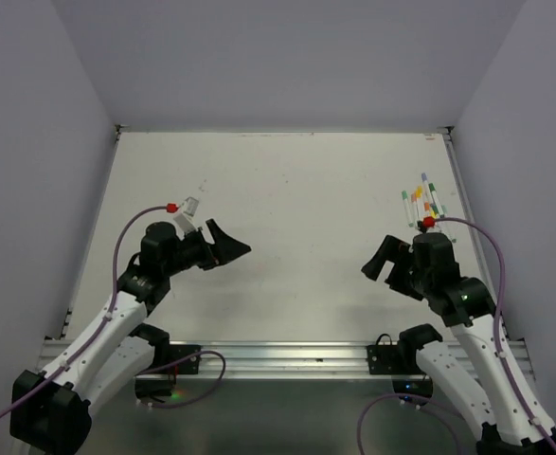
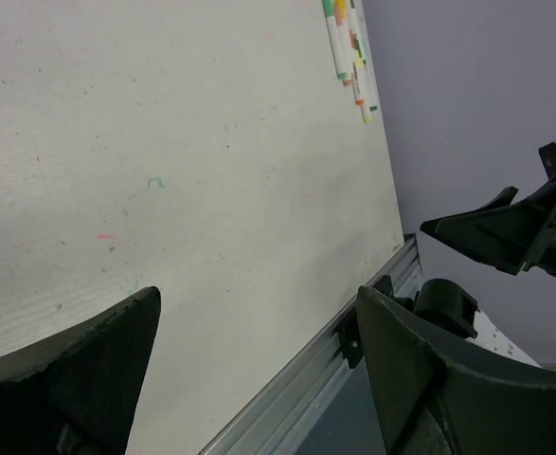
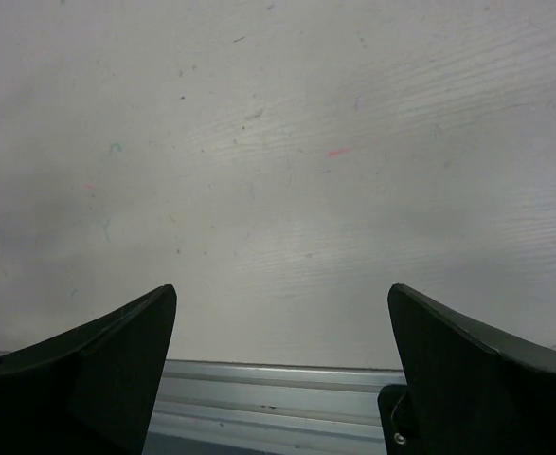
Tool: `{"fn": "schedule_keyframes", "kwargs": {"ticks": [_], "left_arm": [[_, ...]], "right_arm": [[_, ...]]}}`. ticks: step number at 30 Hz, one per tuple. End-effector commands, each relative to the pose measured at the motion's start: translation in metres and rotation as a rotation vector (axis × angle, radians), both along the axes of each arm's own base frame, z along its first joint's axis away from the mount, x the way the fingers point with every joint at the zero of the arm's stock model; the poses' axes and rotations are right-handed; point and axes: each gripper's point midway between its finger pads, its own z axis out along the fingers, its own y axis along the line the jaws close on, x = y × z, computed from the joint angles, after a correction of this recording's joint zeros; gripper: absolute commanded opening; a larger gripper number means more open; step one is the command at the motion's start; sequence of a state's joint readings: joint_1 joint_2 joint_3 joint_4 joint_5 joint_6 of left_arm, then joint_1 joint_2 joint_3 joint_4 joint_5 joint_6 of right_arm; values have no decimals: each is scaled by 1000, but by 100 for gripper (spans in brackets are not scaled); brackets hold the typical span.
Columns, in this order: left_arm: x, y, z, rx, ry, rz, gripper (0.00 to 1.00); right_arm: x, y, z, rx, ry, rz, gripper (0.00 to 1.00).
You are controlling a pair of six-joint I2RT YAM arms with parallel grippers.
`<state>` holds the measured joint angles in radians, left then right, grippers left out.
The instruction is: Open the pen caps
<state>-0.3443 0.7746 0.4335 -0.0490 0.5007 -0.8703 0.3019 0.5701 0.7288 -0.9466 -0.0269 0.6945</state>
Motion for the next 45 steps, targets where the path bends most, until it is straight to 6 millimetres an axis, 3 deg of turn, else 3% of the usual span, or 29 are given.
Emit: {"fn": "schedule_keyframes", "kwargs": {"ticks": [1,5,10,13,14,18,20,21,26,27,29,30,31,33,38,41,45], "left_arm": [[17,0,28,36,-100,26,87],[24,-5,42,28,-132,35,87],[29,-20,35,58,-113,-1,89],[29,-35,24,87,-84,-38,90],[34,-40,32,73,-119,-40,90],[38,-52,23,83,-105,-68,90],[40,-55,24,72,-114,-75,90],[39,-58,23,68,-110,-86,90],[38,-63,25,46,-126,-122,89],[38,-64,24,48,-128,-127,89],[40,-64,25,56,-138,-132,89],[39,-65,24,57,-139,-139,89],[40,-65,25,59,-146,-142,89],[38,-68,25,56,-155,-162,89],[35,-72,20,41,-163,-195,88],[32,-73,15,24,-157,-211,88],[28,-75,11,19,-153,-230,88]], "right_arm": [[9,-22,3,-91,36,-127,99],[16,-32,-4,-168,92,-166,99],[27,-44,-17,-270,173,-206,99],[41,-55,-6,-359,163,-229,99],[47,-57,-5,-400,178,-208,99],[95,-53,24,-447,73,-152,99],[114,-55,24,-485,92,-147,99],[129,-53,39,-476,57,-153,99],[185,-72,47,-575,80,-234,99],[206,-73,43,-581,87,-239,99],[226,-82,34,-582,117,-230,99],[241,-84,40,-575,99,-224,99],[252,-88,19,-610,146,-169,99],[272,-87,14,-616,116,-122,98],[300,-105,-3,-650,88,-39,98],[313,-115,-2,-576,47,-8,96],[323,-129,-17,-498,48,51,91]]}}
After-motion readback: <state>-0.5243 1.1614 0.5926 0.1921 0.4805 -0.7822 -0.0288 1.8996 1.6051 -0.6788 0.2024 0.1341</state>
